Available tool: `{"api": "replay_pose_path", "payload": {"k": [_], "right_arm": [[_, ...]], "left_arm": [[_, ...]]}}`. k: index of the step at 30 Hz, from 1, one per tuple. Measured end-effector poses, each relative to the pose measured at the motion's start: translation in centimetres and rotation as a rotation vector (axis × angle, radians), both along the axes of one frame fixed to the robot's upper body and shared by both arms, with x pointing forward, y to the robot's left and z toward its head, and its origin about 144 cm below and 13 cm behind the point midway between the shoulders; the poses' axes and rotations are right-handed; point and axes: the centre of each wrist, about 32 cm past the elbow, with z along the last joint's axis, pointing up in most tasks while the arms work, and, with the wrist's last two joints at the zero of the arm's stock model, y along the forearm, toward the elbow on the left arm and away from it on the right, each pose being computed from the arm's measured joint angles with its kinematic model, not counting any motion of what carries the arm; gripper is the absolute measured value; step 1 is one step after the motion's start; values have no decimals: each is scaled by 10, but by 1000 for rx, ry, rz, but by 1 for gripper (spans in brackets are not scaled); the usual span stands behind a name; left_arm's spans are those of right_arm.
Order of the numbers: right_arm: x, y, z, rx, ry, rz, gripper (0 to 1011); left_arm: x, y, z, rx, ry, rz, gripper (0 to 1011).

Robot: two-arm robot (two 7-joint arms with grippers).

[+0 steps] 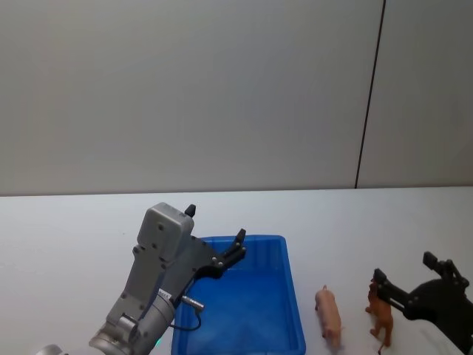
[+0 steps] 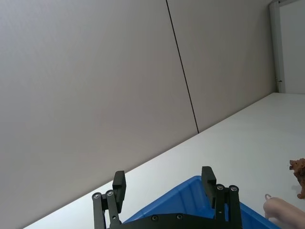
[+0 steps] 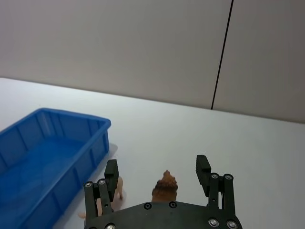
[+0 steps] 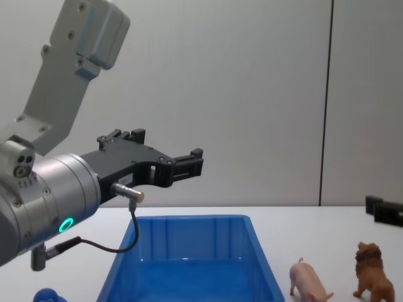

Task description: Pick up the two dolls from the table and place them into the box.

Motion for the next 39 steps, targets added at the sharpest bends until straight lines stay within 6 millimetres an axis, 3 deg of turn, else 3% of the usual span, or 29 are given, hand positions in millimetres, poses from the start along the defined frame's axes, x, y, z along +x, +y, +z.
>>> {"api": "replay_pose_path", "payload": {"k": [10,33,39], "right_arm": [[1,-4,-11,-35,92,-5,1001],[22,10,-35,-31,263,-24,995],[28,14,-40,-12,301,-28,840]], "left_arm": [[0,0,0,0,0,0,1001],[0,0,0,0,0,0,1001],[0,0,0,0,0,0,1001]]}}
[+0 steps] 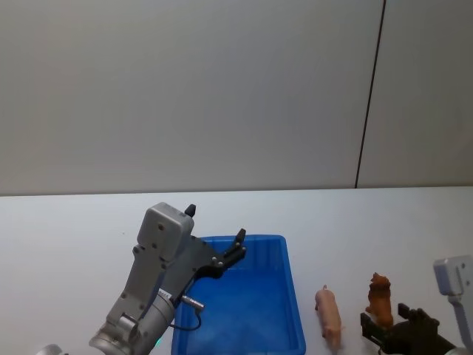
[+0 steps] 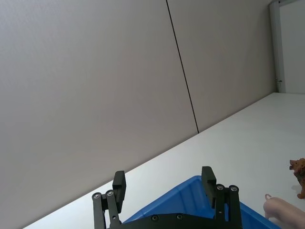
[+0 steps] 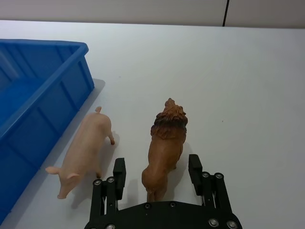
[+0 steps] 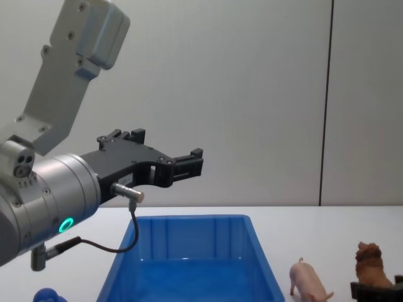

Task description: Pick up the two dolls from the table and place them into the box.

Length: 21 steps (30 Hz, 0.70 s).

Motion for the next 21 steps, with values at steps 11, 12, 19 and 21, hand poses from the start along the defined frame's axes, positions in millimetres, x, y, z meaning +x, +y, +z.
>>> {"api": "replay_pose_path", "payload": {"k": [11,12,19,21], "right_arm": [[8,4,-5,39,53,-27,560],[8,5,-5,41,55,-29,493],[11,5,-4,57,55,-48,305],[11,5,-3,59,49,-51,302]], "left_arm": [[0,0,0,0,0,0,1001],[0,0,0,0,0,0,1001],[0,0,0,0,0,0,1001],[0,0,0,0,0,0,1001]]}}
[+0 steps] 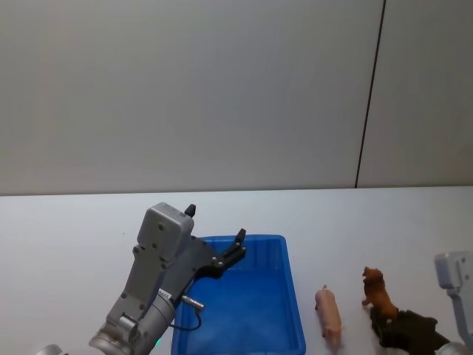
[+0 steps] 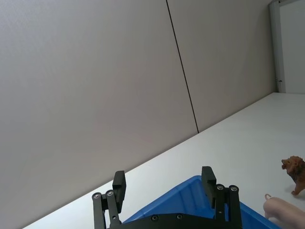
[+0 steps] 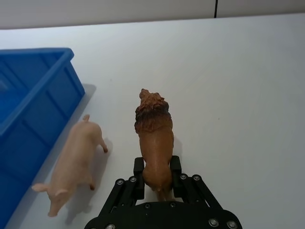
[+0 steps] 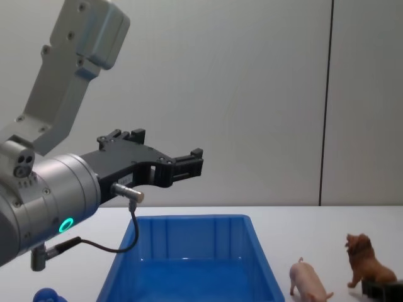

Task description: Pick up the two dolls from the table and place them into the box.

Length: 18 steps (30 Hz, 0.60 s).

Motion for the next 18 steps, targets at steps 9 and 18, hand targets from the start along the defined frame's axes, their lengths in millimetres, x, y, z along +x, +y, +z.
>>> {"api": "replay_pose_path", "payload": {"k": [9,18], "right_arm": [[2,2,14,7,-83,-2,302],[8,8,38,21,-192,63,302]], "left_arm": [[0,0,0,0,0,0,1001],[0,0,0,0,0,0,1001]]}}
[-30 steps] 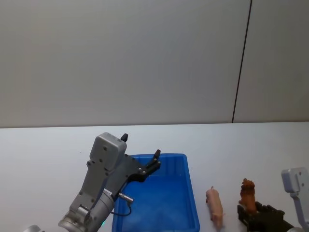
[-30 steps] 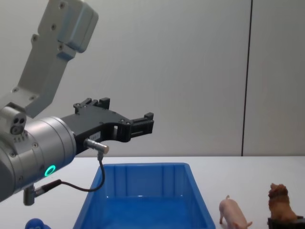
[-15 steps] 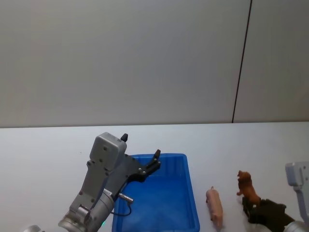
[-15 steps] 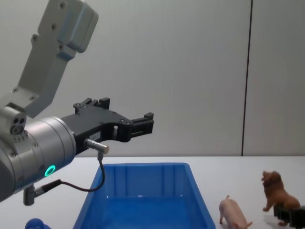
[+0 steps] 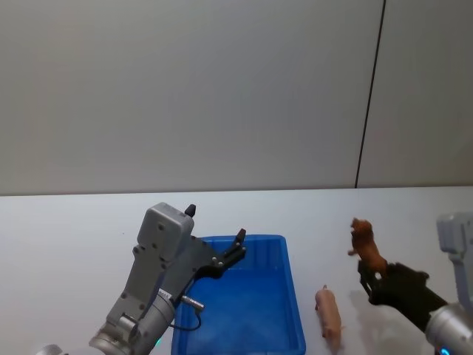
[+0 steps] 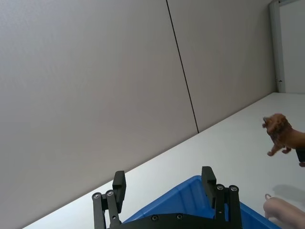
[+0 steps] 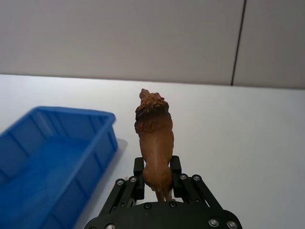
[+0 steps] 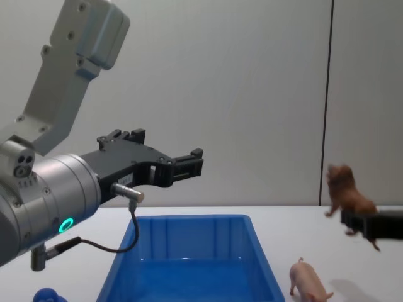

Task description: Pick up the two dolls from the table and place them into the box.

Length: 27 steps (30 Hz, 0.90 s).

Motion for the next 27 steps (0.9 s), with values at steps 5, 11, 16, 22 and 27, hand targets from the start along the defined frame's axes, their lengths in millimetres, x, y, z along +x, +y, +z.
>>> {"api": "replay_pose_path", "payload": {"k": [5,11,16,22,27], "right_arm": [[4,6,11,7,-38,51,302],[10,17,25,16,-68,133,302],[16,32,34,24,-73,208,302],[24,54,38,28,-47,292,306],[29,68,36,24,-18,339,449]], "left_arm": [[0,0,0,0,0,0,1001],[0,0,0,0,0,0,1001],[0,0,0,0,0,0,1001],[0,0,0,0,0,0,1001],[0,0,0,0,0,0,1001]]}}
